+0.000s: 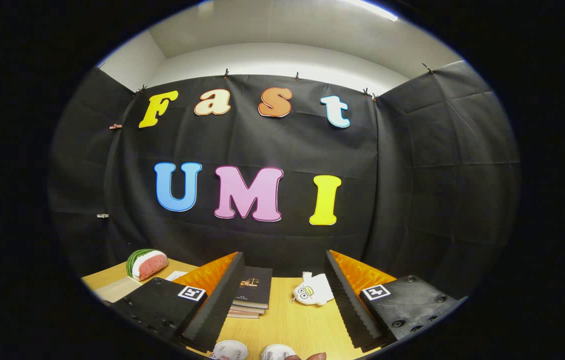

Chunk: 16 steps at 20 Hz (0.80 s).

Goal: Open the storage box then place both shoes into the box .Put the left shoe in first, then the right shoe, with the right side of both shoes facing outward in a uniform manner.

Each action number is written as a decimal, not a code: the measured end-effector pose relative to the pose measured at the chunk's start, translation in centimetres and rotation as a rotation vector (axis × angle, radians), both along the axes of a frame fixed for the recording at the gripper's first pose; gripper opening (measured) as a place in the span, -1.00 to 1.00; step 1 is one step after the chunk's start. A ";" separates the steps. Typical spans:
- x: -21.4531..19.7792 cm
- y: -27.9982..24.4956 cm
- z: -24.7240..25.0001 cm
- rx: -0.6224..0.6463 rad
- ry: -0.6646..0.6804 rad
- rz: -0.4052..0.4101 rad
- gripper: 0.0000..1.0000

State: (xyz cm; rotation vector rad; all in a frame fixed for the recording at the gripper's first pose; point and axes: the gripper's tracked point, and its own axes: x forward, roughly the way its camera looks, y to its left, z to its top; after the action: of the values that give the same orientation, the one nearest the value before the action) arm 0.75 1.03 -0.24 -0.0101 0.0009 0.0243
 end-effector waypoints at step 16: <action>-1.4 15.1 -4.6 0.209 0.241 0.556 0.93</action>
State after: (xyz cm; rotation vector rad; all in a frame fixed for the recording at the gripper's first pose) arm -0.67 16.10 -4.81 0.2018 0.2369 0.5815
